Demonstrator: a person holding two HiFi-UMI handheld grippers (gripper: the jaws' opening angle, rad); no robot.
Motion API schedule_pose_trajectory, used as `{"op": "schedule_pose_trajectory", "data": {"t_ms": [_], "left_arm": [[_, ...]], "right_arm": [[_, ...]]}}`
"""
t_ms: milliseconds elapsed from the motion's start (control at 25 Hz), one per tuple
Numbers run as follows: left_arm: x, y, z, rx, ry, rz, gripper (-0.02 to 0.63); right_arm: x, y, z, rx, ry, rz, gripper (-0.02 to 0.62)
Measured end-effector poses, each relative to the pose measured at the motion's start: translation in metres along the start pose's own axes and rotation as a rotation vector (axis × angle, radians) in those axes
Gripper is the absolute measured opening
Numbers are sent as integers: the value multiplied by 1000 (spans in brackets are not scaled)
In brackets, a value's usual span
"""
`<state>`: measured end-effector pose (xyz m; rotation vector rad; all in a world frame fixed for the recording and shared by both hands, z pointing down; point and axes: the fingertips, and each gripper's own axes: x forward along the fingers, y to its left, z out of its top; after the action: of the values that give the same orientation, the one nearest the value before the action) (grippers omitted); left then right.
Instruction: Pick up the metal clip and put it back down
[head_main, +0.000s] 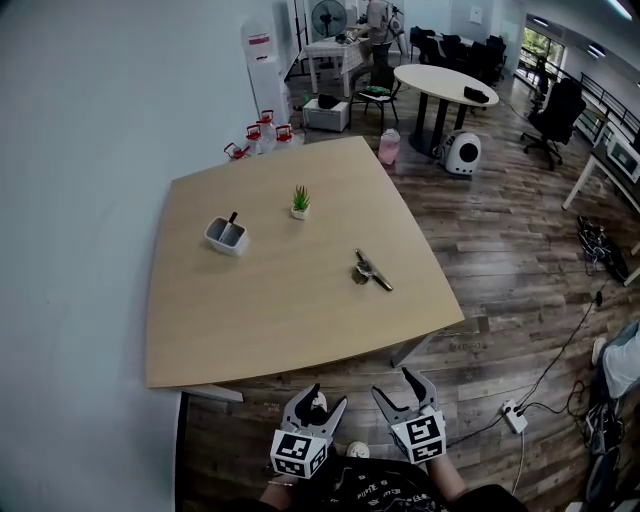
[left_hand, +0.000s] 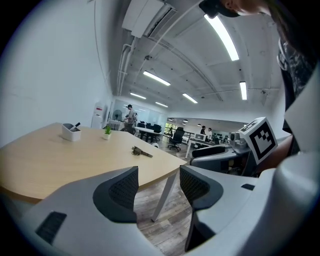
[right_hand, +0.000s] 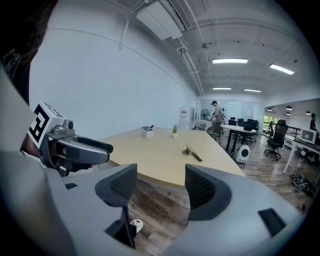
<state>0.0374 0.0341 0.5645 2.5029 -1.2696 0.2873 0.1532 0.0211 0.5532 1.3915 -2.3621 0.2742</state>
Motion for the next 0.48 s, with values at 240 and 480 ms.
{"op": "schedule_pose_trajectory", "data": {"t_ms": [240,480], "left_arm": [[32,46,21,39,15,-55,262],[66,95,40,36,16,-84,262]], "right_arm": [[50,-8,19,49,-2,-45,301],[98,-15,33,31,46,-71,301]]}}
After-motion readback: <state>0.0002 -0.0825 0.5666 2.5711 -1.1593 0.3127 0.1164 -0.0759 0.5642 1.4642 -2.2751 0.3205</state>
